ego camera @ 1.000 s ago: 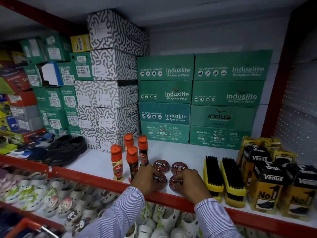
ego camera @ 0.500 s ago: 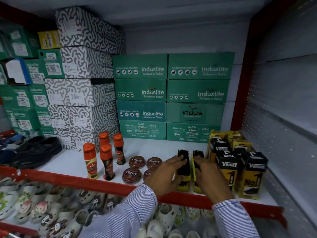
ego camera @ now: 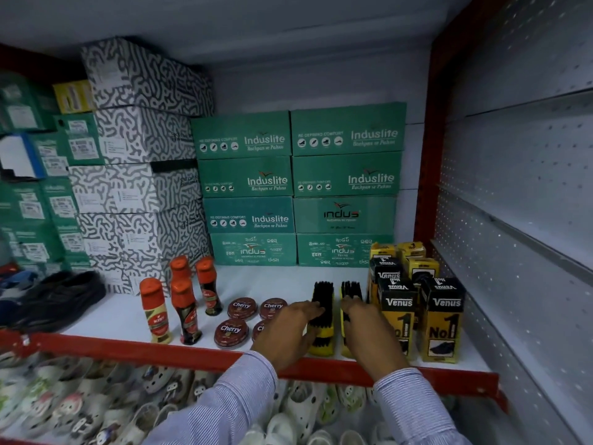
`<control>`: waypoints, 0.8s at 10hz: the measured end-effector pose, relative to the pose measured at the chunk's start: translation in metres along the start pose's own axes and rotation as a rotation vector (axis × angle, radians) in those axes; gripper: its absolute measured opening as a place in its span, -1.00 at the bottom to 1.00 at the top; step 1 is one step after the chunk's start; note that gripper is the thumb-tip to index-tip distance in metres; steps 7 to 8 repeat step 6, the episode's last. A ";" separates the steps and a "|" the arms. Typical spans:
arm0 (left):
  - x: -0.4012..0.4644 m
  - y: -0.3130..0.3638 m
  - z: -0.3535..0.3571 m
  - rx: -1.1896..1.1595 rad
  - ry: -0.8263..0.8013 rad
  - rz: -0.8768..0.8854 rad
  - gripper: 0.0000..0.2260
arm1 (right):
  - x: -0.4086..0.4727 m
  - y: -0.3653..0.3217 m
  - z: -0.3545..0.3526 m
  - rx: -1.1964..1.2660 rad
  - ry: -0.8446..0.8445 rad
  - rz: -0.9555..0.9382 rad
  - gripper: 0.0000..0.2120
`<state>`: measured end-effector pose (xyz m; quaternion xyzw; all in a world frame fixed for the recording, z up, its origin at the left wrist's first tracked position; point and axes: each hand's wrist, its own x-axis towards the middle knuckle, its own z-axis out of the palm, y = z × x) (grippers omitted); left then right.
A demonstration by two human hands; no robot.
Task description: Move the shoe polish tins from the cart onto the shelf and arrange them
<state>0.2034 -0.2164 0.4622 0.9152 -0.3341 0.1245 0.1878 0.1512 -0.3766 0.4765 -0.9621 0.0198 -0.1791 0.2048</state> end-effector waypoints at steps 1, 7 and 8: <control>0.004 0.015 -0.001 -0.015 0.092 0.053 -0.51 | -0.009 -0.003 -0.028 0.069 0.125 -0.140 -0.46; 0.040 0.090 -0.002 -0.067 0.063 0.217 -0.44 | -0.014 0.063 -0.077 -0.085 0.346 0.138 -0.86; 0.040 0.090 -0.002 -0.067 0.063 0.217 -0.44 | -0.014 0.063 -0.077 -0.085 0.346 0.138 -0.86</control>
